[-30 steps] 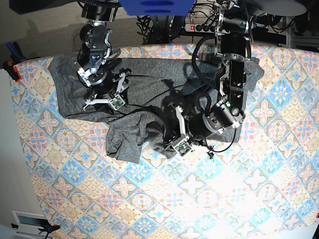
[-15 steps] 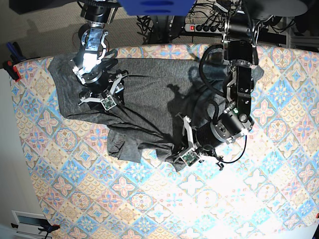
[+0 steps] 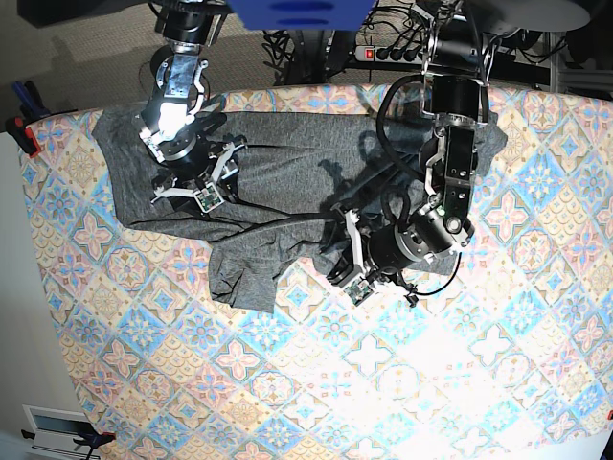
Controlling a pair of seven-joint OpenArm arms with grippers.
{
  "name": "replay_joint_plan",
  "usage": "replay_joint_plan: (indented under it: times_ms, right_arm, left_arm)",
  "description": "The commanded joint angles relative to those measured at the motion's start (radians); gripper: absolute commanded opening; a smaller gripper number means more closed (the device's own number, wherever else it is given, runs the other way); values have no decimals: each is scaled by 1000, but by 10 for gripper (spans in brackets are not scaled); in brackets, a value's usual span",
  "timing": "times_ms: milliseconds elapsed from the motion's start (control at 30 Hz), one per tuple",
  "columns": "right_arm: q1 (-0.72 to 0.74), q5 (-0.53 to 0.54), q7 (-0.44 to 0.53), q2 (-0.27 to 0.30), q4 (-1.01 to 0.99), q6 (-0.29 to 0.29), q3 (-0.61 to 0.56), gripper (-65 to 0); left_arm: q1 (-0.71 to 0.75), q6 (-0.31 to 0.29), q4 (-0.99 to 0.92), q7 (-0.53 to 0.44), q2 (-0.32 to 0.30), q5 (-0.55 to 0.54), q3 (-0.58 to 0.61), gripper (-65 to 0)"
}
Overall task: Layout the t-shirt on the table in an organized manner, then fold the t-shirt properly
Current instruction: 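Gather the shirt fabric with the left gripper and pull it inward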
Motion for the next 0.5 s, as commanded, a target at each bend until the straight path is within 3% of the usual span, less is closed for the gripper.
replay_joint_plan:
  times_ms: [0, 167, 267, 367, 467]
  right_arm:
    - [-10, -83, -92, 11, 2, -16, 12, -330]
    - [-10, -81, -92, 11, 2, -16, 12, -330]
    - [-10, -81, -92, 11, 2, -16, 12, -330]
    - [-10, -81, -92, 13, 2, -16, 12, -330]
    - [-10, -84, -92, 13, 2, -16, 12, -330]
  left_arm:
    - [-21, 6, 21, -19, 1, 6, -2, -620]
    - [11, 9, 78, -18, 1, 93, -10, -620]
    - [17, 9, 70, -18, 3, 139, -10, -588]
    - [12, 9, 16, -18, 4, 159, -11, -502]
    - [-11, 7, -37, -22, 6, 156, -14, -359]
